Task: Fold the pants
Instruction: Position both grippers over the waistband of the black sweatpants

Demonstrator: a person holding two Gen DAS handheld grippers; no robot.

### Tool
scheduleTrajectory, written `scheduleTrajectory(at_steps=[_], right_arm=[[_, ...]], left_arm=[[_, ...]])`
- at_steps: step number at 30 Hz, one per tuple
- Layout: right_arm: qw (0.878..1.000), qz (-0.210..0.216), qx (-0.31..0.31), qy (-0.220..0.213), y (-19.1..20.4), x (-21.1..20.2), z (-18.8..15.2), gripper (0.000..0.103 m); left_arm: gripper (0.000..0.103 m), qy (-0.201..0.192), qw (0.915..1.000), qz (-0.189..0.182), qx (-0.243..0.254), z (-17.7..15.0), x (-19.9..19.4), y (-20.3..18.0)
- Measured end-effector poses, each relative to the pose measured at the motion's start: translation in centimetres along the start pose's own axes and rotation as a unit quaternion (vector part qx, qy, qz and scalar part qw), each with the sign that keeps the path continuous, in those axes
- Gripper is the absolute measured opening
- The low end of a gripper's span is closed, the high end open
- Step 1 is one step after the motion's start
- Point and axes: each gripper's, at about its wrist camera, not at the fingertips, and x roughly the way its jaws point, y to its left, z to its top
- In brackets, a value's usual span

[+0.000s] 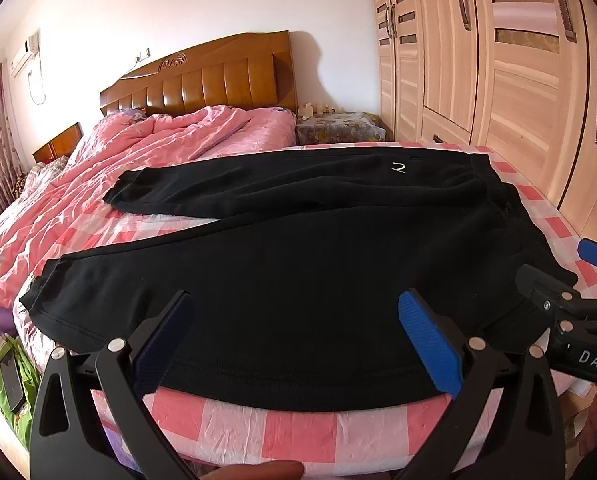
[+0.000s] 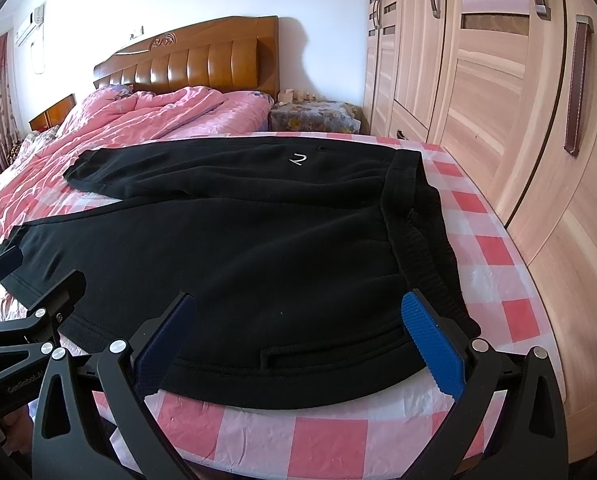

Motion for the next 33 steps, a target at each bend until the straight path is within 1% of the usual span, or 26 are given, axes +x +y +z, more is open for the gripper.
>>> scheduleTrajectory(at_steps=[26, 29, 33], right_arm=[[1.0, 0.007, 0.009, 0.02, -0.6, 1.1, -0.6, 0.099], [1.0, 0.006, 0.011, 0.022, -0.6, 1.3, -0.8, 0.099], [1.0, 0.002, 0.013, 0.027, -0.9, 1.8, -0.9, 0.099]], left_arm=[[0.102, 0.024, 0.9997, 0.007, 0.001, -0.8, 1.2, 0.1], [0.102, 0.03, 0.9995, 0.007, 0.003, -1.0, 1.5, 0.0], [0.102, 0.048, 0.9988, -0.001, 0.003, -1.3, 2.3, 0.0]])
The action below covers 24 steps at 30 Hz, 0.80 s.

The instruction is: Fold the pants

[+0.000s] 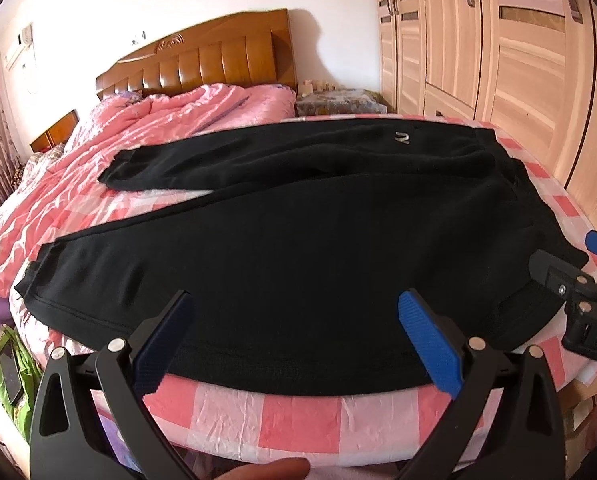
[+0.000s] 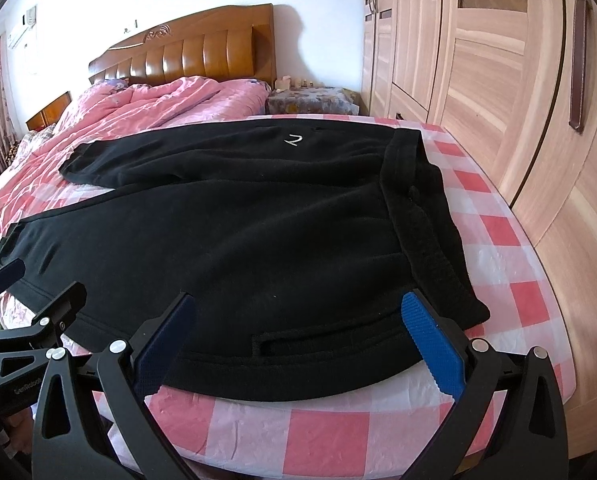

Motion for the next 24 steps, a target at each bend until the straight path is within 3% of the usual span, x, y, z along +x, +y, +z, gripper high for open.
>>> scheduleTrajectory(at_steps=[5, 9, 12, 14, 16, 18, 21, 24], right_arm=[[1.0, 0.006, -0.001, 0.01, -0.8, 1.3, 0.1, 0.099], [0.999, 0.027, -0.025, 0.006, -1.2, 2.6, 1.7, 0.099], [0.994, 0.091, -0.057, -0.015, -1.8, 4.2, 4.5, 0.099], [0.99, 0.117, -0.072, -0.023, -2.3, 5.7, 6.6, 0.099], [0.989, 0.116, -0.09, -0.028, -3.0, 7.8, 9.1, 0.099], [0.987, 0.125, -0.099, 0.007, -3.6, 10.9, 11.6, 0.099], [0.979, 0.157, -0.083, 0.095, -4.5, 17.3, 16.4, 0.099], [0.975, 0.169, -0.109, 0.098, -4.8, 21.7, 20.7, 0.099]], left_arm=[[0.102, 0.047, 0.9987, -0.018, -0.005, 0.1, 2.0, 0.4], [0.102, 0.047, 0.9981, 0.025, 0.03, 1.0, 3.4, 0.4], [0.102, 0.03, 0.9966, 0.058, 0.05, 2.6, 4.4, 0.8], [0.102, 0.052, 0.996, 0.051, 0.05, 4.3, 6.4, 1.9], [0.102, 0.076, 0.9952, 0.031, 0.053, 5.8, 8.4, 2.9], [0.102, 0.088, 0.9952, 0.025, 0.033, 7.3, 10.1, 4.3], [0.102, 0.091, 0.9952, 0.035, 0.01, 9.7, 12.4, 6.3], [0.102, 0.071, 0.9971, 0.026, -0.009, 12.3, 14.6, 7.6]])
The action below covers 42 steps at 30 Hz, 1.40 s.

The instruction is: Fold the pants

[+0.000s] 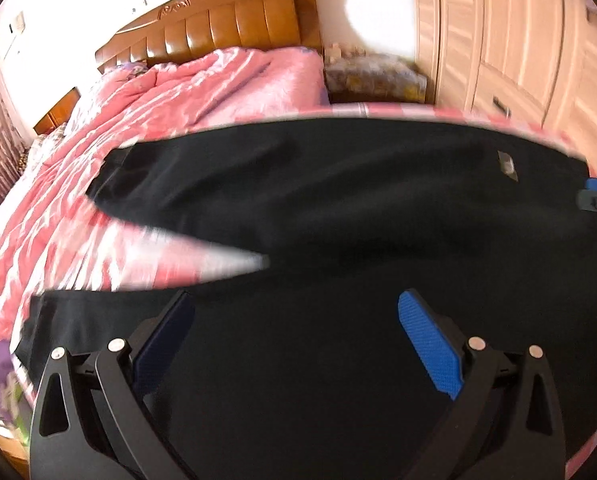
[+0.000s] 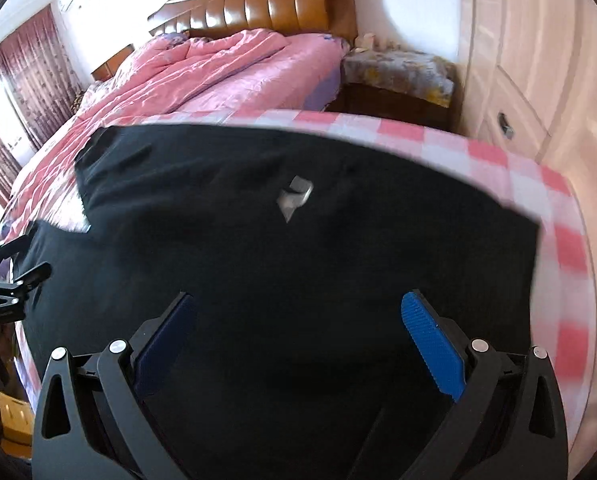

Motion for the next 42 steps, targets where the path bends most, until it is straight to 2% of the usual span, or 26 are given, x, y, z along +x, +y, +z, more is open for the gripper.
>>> scheduleTrajectory(at_steps=[2, 5, 8, 10, 12, 14, 17, 19, 20, 22, 24, 26, 30, 31, 33, 34, 35, 36, 37, 39, 41, 42], right_arm=[[1.0, -0.01, -0.027, 0.009, -1.1, 2.2, 2.8, 0.099], [0.996, -0.026, -0.068, 0.044, -2.2, 5.9, 6.4, 0.099], [0.994, 0.004, -0.097, 0.058, -2.8, 8.6, 8.8, 0.097], [0.991, 0.038, -0.106, 0.065, -3.1, 9.6, 9.6, 0.085], [0.988, 0.049, -0.12, 0.081, -3.2, 10.6, 9.9, 0.068], [0.986, 0.063, -0.131, 0.086, -2.9, 10.9, 9.7, 0.065], [0.982, 0.092, -0.141, 0.086, -2.8, 10.7, 9.6, 0.055], [0.98, 0.11, -0.144, 0.085, -2.7, 10.5, 9.4, 0.042], [0.979, 0.115, -0.15, 0.082, -2.6, 10.1, 9.2, 0.037], [0.979, 0.1, -0.168, 0.058, -2.2, 9.1, 8.9, 0.012], [0.979, 0.085, -0.184, 0.027, -1.5, 7.4, 8.4, 0.011], [0.975, 0.069, -0.21, -0.012, -0.1, 4.8, 7.3, 0.01], [0.961, 0.031, -0.266, -0.073, 4.2, -0.3, 3.6, 0.01], [0.956, 0.02, -0.279, -0.084, 5.4, -1.4, 2.3, 0.01], [0.951, 0.005, -0.294, -0.099, 7.2, -2.8, 0.1, 0.01], [0.95, 0.004, -0.294, -0.103, 7.8, -3.1, -0.7, 0.01], [0.951, 0.0, -0.29, -0.105, 8.6, -3.3, -1.7, 0.009], [0.951, -0.009, -0.289, -0.104, 9.1, -3.2, -2.3, 0.009], [0.953, -0.026, -0.284, -0.103, 9.7, -3.1, -3.2, 0.01], [0.965, -0.036, -0.242, -0.1, 9.6, -3.4, -4.4, 0.012], [0.979, -0.014, -0.175, -0.102, 8.5, -4.7, -5.4, 0.018], [0.985, 0.002, -0.142, -0.101, 7.6, -5.4, -5.8, 0.04]], left_arm=[[0.102, 0.007, 0.9996, -0.025, -0.014, 2.1, 1.7, 0.6], [0.102, 0.039, 0.997, -0.058, -0.033, 5.2, 4.7, 0.9], [0.102, 0.075, 0.9926, -0.085, -0.041, 7.9, 7.6, 0.6], [0.102, 0.098, 0.9864, -0.119, -0.057, 9.4, 9.3, 0.3], [0.102, 0.115, 0.9784, -0.153, -0.079, 10.8, 10.8, 0.1], [0.101, 0.14, 0.9677, -0.181, -0.107, 12.0, 12.5, -0.1], [0.101, 0.156, 0.9513, -0.218, -0.151, 13.6, 14.3, -0.4], [0.101, 0.162, 0.9438, -0.231, -0.172, 14.4, 15.0, -0.9], [0.101, 0.164, 0.9393, -0.239, -0.184, 14.9, 15.4, -1.2], [0.101, 0.171, 0.9269, -0.255, -0.216, 15.6, 16.1, -1.6], [0.101, 0.177, 0.9159, -0.257, -0.253, 16.1, 16.9, -2.0], [0.101, 0.182, 0.9108, -0.256, -0.268, 16.5, 17.3, -2.6], [0.101, 0.183, 0.9084, -0.246, -0.285, 17.5, 17.5, -3.6], [0.101, 0.179, 0.9103, -0.239, -0.286, 17.8, 17.4, -3.9], [0.101, 0.182, 0.9196, -0.211, -0.277, 18.1, 17.2, -4.7], [0.096, 0.187, 0.9213, -0.205, -0.272, 18.0, 17.2, -5.0], [0.084, 0.187, 0.9225, -0.206, -0.267, 17.7, 16.9, -5.2], [0.044, 0.188, 0.928, -0.195, -0.256, 17.3, 16.6, -5.5], [0.016, 0.182, 0.9382, -0.163, -0.245, 16.6, 16.1, -5.6], [0.01, 0.148, 0.9381, -0.181, -0.255, 15.0, 14.4, -4.7], [0.009, 0.102, 0.9403, -0.195, -0.26, 13.6, 11.8, -3.5], [0.009, 0.067, 0.9406, -0.211, -0.257, 12.5, 9.5, -2.7]])
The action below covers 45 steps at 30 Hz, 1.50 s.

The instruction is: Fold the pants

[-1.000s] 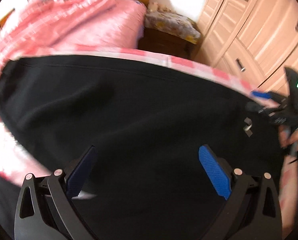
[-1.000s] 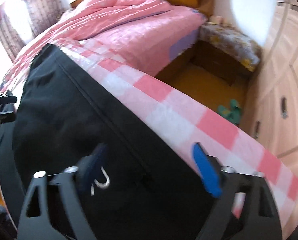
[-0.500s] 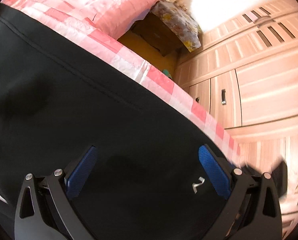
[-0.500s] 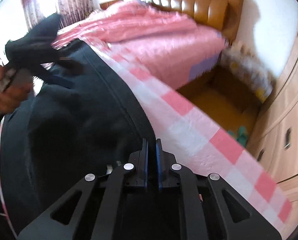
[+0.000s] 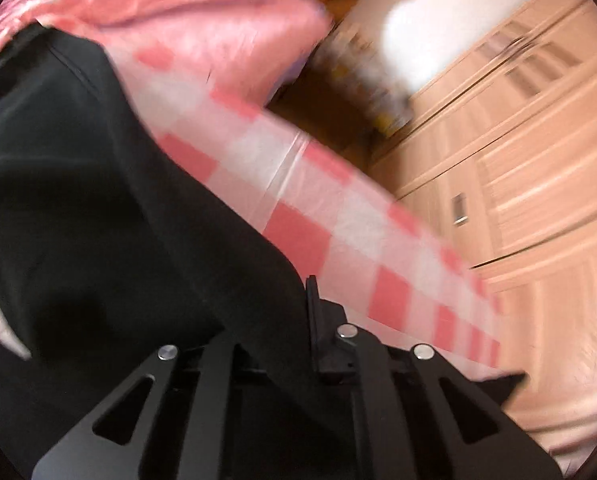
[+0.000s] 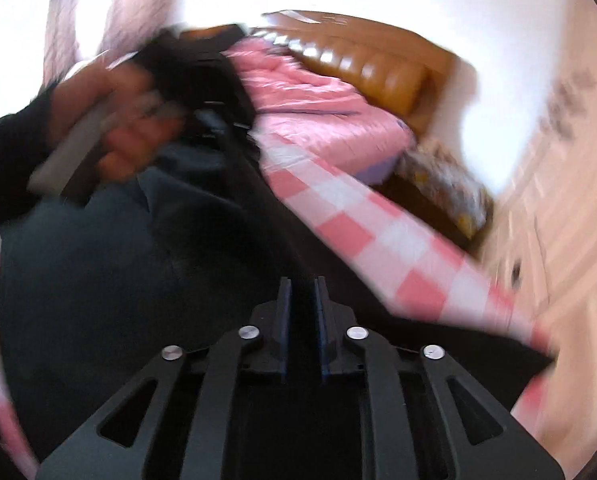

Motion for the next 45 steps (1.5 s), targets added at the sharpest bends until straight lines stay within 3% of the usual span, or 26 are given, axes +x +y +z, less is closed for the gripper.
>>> scheduleTrajectory(at_steps=[1, 2, 3, 6, 7, 10, 12, 13, 17, 18, 19, 21, 22, 26, 29, 31, 33, 36, 39, 41, 42, 45], right_arm=[[0.998, 0.012, 0.057, -0.01, -0.8, -1.6, -1.0, 0.088], [0.994, 0.019, 0.103, -0.039, -1.4, -3.4, -2.1, 0.099], [0.986, 0.037, 0.151, -0.067, -2.2, -5.2, -3.5, 0.098], [0.958, 0.059, 0.27, -0.08, -4.1, -7.6, -7.1, 0.098], [0.94, 0.055, 0.326, -0.087, -5.0, -8.3, -9.0, 0.098], [0.904, 0.057, 0.415, -0.081, -6.1, -8.5, -12.0, 0.098], [0.886, 0.068, 0.453, -0.075, -6.3, -8.4, -12.7, 0.092], [0.882, 0.066, 0.46, -0.076, -6.2, -8.3, -12.4, 0.088], [0.885, 0.041, 0.457, -0.074, -5.6, -7.9, -9.5, 0.087], [0.886, 0.034, 0.456, -0.071, -5.6, -7.7, -9.5, 0.087], [0.884, 0.02, 0.462, -0.06, -5.7, -7.0, -9.2, 0.086], [0.864, 0.021, 0.501, -0.053, -6.1, -6.4, -9.8, 0.082], [0.855, 0.025, 0.513, -0.064, -6.0, -6.9, -10.4, 0.082], [0.839, 0.015, 0.537, -0.085, -6.3, -8.2, -13.3, 0.082], [0.821, 0.042, 0.562, -0.087, -7.2, -7.8, -15.1, 0.082], [0.813, 0.062, 0.569, -0.109, -8.2, -7.1, -15.5, 0.081], [0.816, 0.051, 0.566, -0.104, -9.3, -5.9, -15.2, 0.081], [0.815, 0.035, 0.571, -0.091, -10.7, -4.3, -15.4, 0.071], [0.809, 0.044, 0.578, -0.102, -11.3, -4.1, -15.5, 0.035], [0.809, 0.036, 0.575, -0.12, -10.8, -5.0, -15.4, 0.028], [0.811, 0.035, 0.569, -0.131, -10.5, -5.6, -15.2, 0.024], [0.822, 0.031, 0.547, -0.156, -9.8, -7.7, -13.4, 0.021]], left_arm=[[0.009, -0.011, 0.9998, -0.012, 0.01, -1.0, -1.5, 0.0], [0.009, -0.021, 0.9992, -0.026, 0.021, -2.1, -3.1, 0.1], [0.009, -0.031, 0.9981, -0.041, 0.034, -3.4, -4.8, 0.2], [0.009, -0.077, 0.9901, -0.075, 0.09, -8.4, -9.2, 0.7], [0.009, -0.091, 0.9866, -0.079, 0.109, -10.5, -10.3, 1.2], [0.01, -0.104, 0.9786, -0.072, 0.162, -16.3, -10.6, 2.9], [0.011, -0.089, 0.9778, -0.058, 0.18, -18.3, -9.3, 3.7], [0.012, -0.081, 0.977, -0.048, 0.191, -19.3, -8.7, 4.4], [0.016, -0.071, 0.9787, -0.054, 0.185, -20.3, -8.0, 6.0], [0.021, -0.068, 0.9798, -0.062, 0.178, -20.3, -8.2, 6.6], [0.035, -0.064, 0.9818, -0.07, 0.165, -20.1, -8.4, 7.2], [0.057, -0.057, 0.9848, -0.089, 0.138, -19.5, -8.8, 8.2], [0.061, -0.055, 0.9855, -0.097, 0.128, -19.5, -9.3, 8.7], [0.067, -0.055, 0.9866, -0.116, 0.1, -18.8, -10.9, 10.2], [0.072, -0.052, 0.9879, -0.12, 0.083, -18.6, -10.9, 11.5], [0.072, -0.047, 0.9897, -0.114, 0.073, -18.4, -10.4, 12.0], [0.072, -0.043, 0.9905, -0.115, 0.062, -18.3, -10.0, 12.2], [0.072, -0.036, 0.9909, -0.125, 0.035, -17.9, -9.6, 13.1], [0.069, -0.033, 0.9901, -0.137, 0.003, -17.1, -9.5, 14.4], [0.046, -0.032, 0.991, -0.13, -0.009, -16.6, -9.5, 14.8], [0.028, -0.029, 0.9901, -0.137, -0.016, -16.2, -9.6, 15.0], [0.021, -0.047, 0.9911, -0.124, 0.001, -15.1, -10.7, 13.9]])
